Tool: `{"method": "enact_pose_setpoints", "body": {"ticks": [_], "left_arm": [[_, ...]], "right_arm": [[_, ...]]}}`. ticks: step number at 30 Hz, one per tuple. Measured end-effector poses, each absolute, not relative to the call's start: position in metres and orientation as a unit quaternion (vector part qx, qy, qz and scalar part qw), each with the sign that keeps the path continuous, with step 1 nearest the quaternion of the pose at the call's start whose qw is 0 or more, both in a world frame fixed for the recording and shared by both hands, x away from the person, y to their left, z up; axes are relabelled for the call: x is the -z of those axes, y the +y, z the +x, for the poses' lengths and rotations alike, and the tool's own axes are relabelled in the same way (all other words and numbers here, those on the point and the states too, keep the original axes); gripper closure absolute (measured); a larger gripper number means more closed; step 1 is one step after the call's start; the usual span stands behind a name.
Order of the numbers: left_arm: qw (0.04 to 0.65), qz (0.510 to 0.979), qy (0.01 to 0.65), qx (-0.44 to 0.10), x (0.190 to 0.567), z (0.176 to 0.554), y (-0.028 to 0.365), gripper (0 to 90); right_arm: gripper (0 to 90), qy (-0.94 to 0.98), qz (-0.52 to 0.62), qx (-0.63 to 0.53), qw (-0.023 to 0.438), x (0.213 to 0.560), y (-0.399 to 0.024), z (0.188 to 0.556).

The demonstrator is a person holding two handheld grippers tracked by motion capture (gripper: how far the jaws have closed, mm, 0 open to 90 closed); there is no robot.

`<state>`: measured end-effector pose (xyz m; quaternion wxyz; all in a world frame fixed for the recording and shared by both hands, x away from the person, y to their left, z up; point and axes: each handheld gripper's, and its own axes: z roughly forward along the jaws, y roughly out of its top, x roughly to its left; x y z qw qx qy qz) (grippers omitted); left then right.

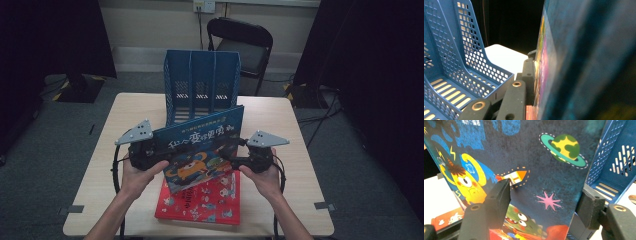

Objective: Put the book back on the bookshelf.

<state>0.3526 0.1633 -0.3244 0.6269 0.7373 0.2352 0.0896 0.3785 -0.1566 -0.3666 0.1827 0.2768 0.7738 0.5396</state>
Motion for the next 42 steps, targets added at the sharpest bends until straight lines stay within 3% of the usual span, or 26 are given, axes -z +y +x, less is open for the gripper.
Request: {"method": "enact_pose_setpoints", "body": {"ticks": [10,42], "left_arm": [[0.620,0.741,0.238,-0.100,0.324,0.351,0.164,82.5],[0.588,0.746,0.291,-0.112,0.300,0.346,0.176,83.5]], "right_arm": [[31.0,0.772,0.275,-0.548,0.167,0.368,-0.153,0.389],[28.7,0.768,0.296,-0.538,0.181,0.372,-0.167,0.388]]}}
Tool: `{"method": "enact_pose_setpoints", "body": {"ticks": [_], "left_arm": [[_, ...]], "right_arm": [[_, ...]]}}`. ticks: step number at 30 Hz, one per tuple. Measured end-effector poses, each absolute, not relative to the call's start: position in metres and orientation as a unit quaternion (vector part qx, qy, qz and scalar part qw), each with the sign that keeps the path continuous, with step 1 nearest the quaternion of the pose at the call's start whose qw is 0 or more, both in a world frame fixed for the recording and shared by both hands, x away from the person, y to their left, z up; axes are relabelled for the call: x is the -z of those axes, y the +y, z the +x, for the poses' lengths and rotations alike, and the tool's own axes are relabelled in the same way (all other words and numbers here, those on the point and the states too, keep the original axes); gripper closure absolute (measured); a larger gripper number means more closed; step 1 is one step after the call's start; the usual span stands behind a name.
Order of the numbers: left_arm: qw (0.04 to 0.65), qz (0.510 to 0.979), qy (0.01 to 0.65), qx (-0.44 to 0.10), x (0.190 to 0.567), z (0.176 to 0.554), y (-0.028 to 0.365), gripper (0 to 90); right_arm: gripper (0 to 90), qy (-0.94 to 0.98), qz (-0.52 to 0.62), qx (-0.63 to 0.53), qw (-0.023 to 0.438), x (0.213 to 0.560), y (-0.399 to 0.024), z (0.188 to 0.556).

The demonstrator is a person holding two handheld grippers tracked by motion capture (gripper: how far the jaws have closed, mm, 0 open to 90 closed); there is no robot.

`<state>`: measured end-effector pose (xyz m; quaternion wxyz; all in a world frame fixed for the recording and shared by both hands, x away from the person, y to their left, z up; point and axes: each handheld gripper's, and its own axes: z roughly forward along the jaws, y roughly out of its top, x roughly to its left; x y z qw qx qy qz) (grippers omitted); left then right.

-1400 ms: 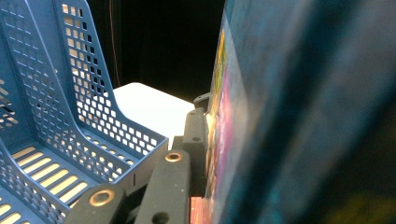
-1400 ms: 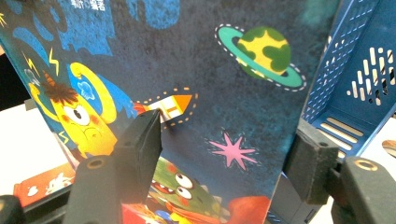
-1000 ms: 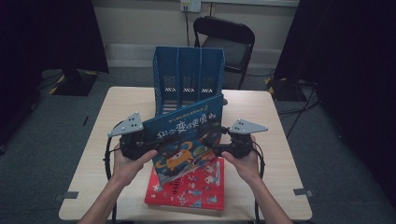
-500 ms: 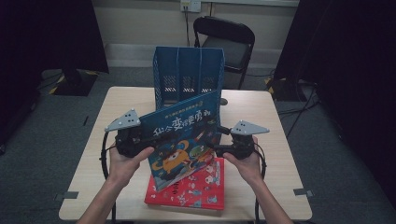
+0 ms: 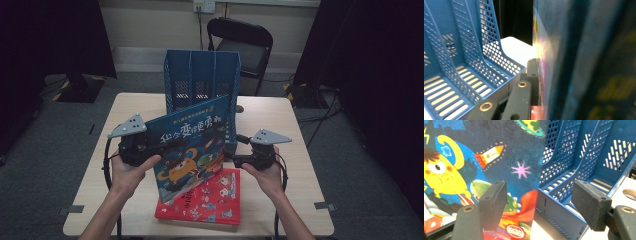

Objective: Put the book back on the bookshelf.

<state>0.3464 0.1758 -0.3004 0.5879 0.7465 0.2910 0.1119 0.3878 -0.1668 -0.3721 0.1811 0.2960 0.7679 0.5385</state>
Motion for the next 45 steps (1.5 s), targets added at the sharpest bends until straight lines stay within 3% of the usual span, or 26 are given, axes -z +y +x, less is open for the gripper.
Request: {"method": "enact_pose_setpoints", "body": {"ticks": [45], "left_arm": [[0.587,0.731,0.310,-0.159,0.250,0.356,0.199,83.6]], "right_arm": [[26.3,0.762,0.315,-0.537,0.178,0.377,-0.177,0.390]]}}
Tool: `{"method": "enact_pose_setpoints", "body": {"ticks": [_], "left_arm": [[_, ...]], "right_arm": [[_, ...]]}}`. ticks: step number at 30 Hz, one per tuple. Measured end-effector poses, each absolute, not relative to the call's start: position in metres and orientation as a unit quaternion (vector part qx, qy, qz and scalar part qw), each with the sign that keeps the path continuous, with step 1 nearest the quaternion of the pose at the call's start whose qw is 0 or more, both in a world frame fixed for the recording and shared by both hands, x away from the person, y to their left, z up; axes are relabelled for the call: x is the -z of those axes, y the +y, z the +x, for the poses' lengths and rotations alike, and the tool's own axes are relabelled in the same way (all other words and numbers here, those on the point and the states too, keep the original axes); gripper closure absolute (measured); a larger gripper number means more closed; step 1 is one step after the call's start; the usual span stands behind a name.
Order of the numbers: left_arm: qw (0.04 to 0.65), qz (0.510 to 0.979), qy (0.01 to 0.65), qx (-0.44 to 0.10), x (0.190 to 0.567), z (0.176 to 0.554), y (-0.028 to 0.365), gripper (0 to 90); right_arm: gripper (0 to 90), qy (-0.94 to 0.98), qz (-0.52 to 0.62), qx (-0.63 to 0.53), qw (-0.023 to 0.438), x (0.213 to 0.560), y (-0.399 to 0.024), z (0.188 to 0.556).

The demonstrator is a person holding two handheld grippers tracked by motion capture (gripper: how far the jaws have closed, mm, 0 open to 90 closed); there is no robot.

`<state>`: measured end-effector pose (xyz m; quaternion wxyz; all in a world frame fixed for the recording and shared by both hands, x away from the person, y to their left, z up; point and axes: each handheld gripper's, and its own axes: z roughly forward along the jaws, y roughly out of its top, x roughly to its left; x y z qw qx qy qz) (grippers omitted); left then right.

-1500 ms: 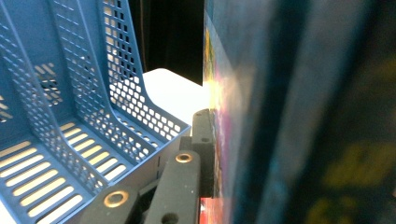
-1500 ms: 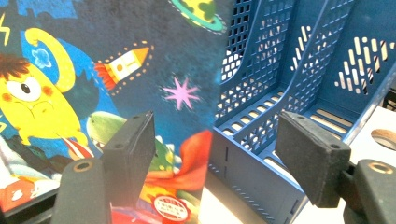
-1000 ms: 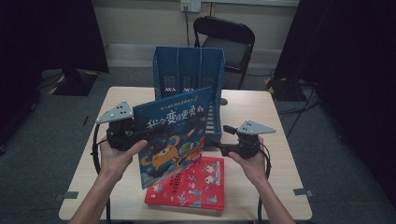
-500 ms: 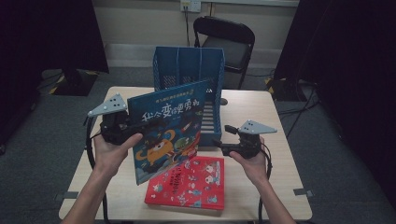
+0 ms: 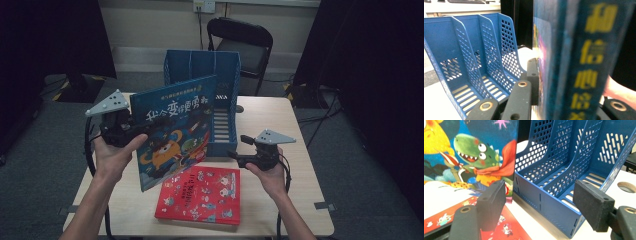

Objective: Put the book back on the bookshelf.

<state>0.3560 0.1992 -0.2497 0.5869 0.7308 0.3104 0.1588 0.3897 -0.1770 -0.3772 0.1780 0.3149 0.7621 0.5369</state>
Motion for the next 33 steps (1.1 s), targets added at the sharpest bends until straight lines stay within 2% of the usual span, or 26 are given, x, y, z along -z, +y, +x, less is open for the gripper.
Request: {"method": "enact_pose_setpoints", "body": {"ticks": [7,33], "left_arm": [[0.594,0.720,0.320,-0.162,0.241,0.360,0.205,83.6],[0.585,0.657,0.402,-0.252,0.226,0.386,0.231,83.6]], "right_arm": [[25.4,0.763,0.319,-0.534,0.175,0.379,-0.177,0.390],[25.3,0.769,0.319,-0.528,0.169,0.383,-0.173,0.392]]}}
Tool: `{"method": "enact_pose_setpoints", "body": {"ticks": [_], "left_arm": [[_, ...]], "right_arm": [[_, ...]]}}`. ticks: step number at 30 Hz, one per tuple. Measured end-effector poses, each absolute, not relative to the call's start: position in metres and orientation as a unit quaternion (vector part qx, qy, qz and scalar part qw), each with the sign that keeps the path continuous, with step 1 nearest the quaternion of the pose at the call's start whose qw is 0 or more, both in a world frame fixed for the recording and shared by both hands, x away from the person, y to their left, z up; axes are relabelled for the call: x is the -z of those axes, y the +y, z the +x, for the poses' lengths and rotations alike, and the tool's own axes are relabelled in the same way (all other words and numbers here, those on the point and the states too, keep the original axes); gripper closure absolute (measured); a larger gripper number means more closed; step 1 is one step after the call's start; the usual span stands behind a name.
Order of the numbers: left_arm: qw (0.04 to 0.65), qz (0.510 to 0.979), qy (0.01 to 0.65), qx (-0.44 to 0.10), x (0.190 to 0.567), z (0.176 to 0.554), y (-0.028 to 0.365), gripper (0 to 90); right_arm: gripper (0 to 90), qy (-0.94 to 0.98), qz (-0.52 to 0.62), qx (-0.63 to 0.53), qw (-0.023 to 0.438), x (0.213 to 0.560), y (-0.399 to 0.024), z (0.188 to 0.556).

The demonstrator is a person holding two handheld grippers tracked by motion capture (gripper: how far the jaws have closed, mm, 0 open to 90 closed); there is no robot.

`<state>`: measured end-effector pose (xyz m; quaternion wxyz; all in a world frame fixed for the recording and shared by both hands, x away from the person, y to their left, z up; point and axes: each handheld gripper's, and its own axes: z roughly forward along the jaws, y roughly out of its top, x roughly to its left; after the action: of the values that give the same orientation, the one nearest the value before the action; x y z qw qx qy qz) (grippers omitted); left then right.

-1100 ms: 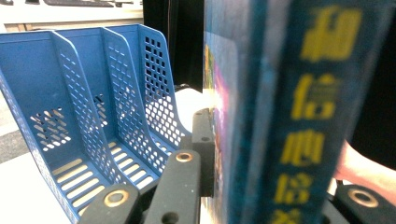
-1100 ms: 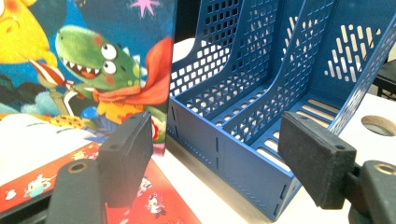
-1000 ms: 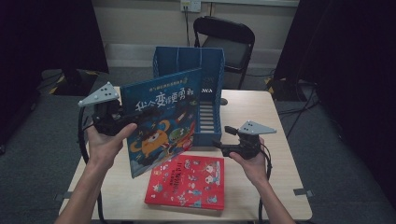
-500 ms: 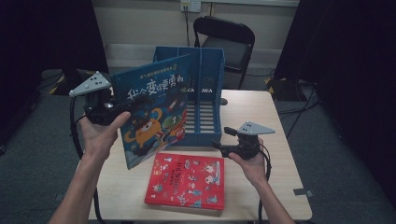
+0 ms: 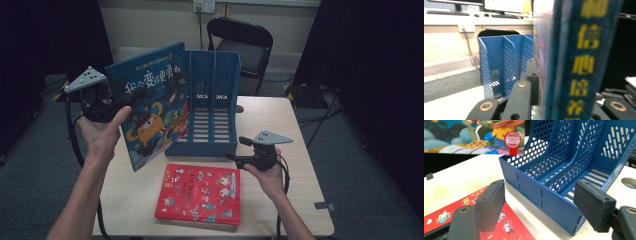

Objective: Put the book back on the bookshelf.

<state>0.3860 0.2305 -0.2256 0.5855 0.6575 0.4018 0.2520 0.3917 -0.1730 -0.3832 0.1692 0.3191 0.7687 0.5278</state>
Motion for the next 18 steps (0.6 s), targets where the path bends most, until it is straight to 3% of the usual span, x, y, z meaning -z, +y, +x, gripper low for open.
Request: {"method": "enact_pose_setpoints", "body": {"ticks": [18], "left_arm": [[0.574,0.632,0.443,-0.274,0.243,0.425,0.218,83.6]], "right_arm": [[25.4,0.772,0.321,-0.522,0.168,0.387,-0.174,0.392]]}}
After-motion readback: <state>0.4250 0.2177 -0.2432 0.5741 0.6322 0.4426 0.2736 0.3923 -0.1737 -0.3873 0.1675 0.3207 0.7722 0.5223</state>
